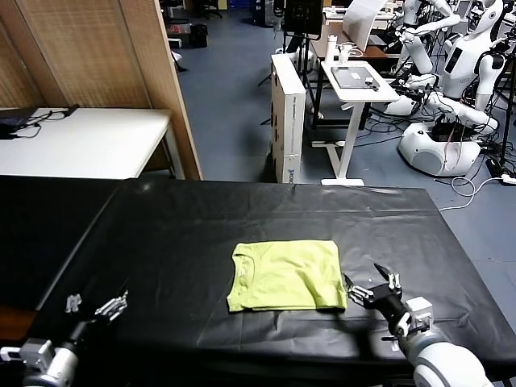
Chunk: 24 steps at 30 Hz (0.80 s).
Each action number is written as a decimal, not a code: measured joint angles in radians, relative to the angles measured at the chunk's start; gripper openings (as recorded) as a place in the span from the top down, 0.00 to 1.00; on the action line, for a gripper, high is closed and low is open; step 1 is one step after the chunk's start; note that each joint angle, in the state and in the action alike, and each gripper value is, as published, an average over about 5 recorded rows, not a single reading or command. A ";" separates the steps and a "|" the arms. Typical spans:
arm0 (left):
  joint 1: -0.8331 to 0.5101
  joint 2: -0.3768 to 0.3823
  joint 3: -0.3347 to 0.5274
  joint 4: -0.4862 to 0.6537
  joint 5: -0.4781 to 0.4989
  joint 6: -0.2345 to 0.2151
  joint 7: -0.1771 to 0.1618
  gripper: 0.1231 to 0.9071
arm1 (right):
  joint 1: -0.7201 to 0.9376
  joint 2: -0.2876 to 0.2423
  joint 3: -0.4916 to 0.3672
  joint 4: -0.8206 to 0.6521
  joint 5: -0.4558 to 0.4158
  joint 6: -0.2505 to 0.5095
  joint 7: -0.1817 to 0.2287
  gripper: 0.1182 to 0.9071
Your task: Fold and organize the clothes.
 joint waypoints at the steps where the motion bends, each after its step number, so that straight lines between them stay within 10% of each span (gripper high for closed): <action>1: 0.002 -0.002 0.000 0.000 -0.002 -0.004 0.002 0.00 | -0.006 0.000 0.006 0.002 0.003 0.023 -0.006 0.00; 24: 0.087 -0.017 -0.024 -0.032 -0.017 -0.035 0.014 0.00 | -0.168 0.043 0.087 0.079 -0.014 0.175 -0.016 0.00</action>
